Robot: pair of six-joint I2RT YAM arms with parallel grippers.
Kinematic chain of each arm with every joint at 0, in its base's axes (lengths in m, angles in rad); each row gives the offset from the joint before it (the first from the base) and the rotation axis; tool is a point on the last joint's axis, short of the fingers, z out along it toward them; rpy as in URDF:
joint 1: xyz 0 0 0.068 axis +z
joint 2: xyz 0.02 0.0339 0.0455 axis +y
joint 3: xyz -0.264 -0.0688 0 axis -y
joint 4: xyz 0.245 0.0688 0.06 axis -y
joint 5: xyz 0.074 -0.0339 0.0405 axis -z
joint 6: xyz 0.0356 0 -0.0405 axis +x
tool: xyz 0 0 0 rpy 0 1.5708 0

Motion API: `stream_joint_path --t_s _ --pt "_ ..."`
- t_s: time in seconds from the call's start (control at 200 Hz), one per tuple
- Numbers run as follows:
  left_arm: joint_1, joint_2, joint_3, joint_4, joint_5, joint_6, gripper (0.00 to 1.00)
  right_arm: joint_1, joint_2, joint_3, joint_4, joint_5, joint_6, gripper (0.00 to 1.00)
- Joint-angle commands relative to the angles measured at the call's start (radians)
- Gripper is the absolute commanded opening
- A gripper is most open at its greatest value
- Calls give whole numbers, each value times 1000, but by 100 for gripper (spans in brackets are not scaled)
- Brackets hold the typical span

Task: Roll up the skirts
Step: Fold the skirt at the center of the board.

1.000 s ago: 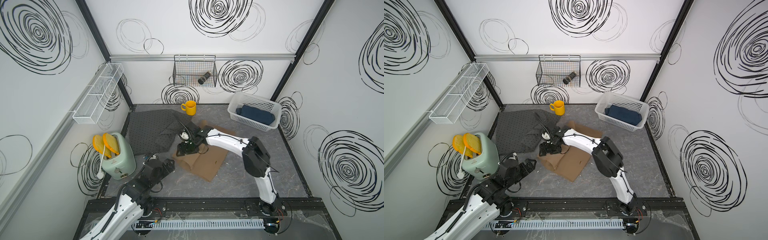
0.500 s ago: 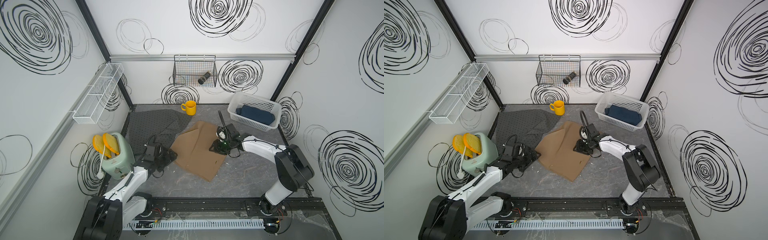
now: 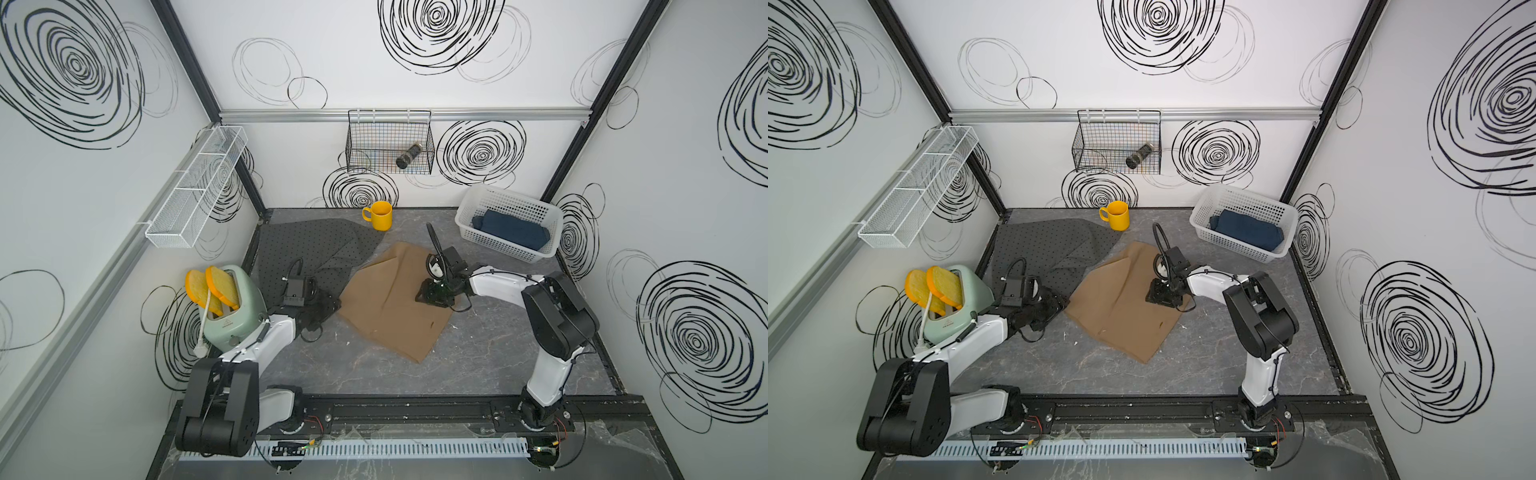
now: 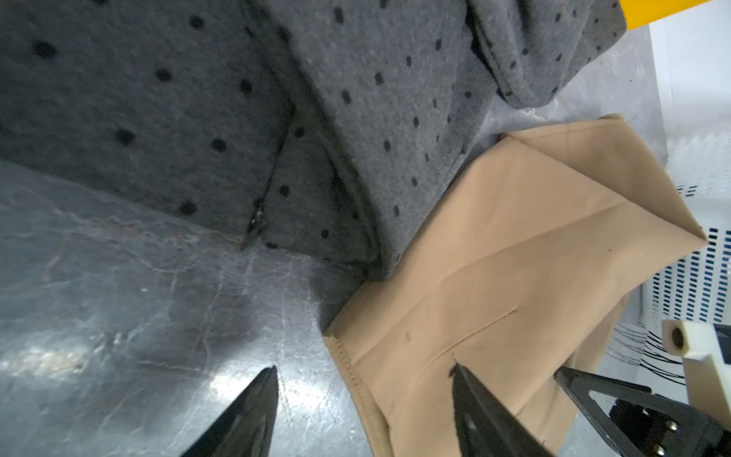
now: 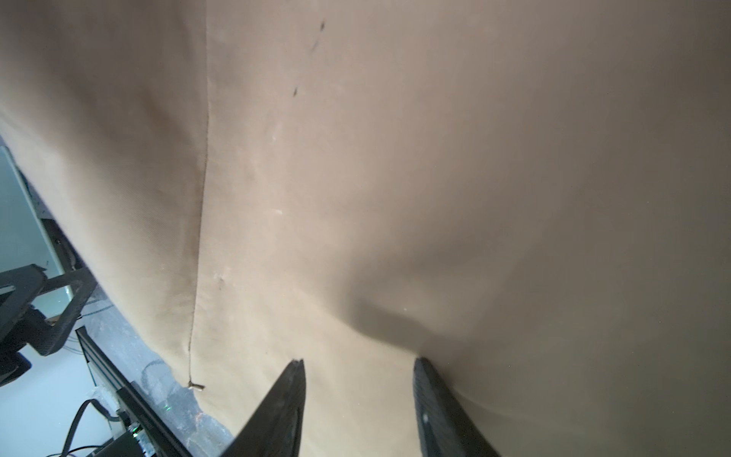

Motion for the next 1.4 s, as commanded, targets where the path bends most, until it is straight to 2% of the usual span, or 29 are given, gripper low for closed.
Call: stream_joint_path --t_s 0.0,0.19,0.36,0.55,0.645,0.72,0.776,0.876,0.976,1.031,1.091,1.271,1.396 --pt "-7 52 27 46 6 2 67 2 -68 -43 35 6 -23 48" --pt "-4 147 48 63 9 -7 43 5 -209 -182 89 -21 -8 48" --pt "-13 138 66 62 -35 -7 0 6 -307 -306 90 -23 -3 48" --pt "-67 110 120 4 -150 21 0 -13 -384 -395 90 -8 7 48" --pt "-136 58 150 -47 -270 51 0 -44 -398 -415 89 -12 8 47" --pt "-223 -7 156 -90 -388 63 0 -52 -395 -422 98 -28 14 46" --pt "-328 -59 151 -117 -496 67 0 -52 -387 -423 98 -39 20 45" --pt "-554 -127 138 -161 -706 61 0 -51 -371 -438 118 -65 27 44" --pt "-826 -133 137 -216 -940 38 0 -54 -355 -443 126 -63 30 44" --pt "-972 -102 144 -237 -1062 31 0 -54 -343 -446 130 -64 29 44" --pt "-1085 -33 162 -245 -1142 27 0 -56 -329 -450 139 -68 30 44" --pt "-1321 241 293 -229 -1278 100 0 -67 -291 -452 158 -84 39 43" --pt "-1428 382 357 -222 -1293 134 0 -74 -285 -457 171 -96 45 42"
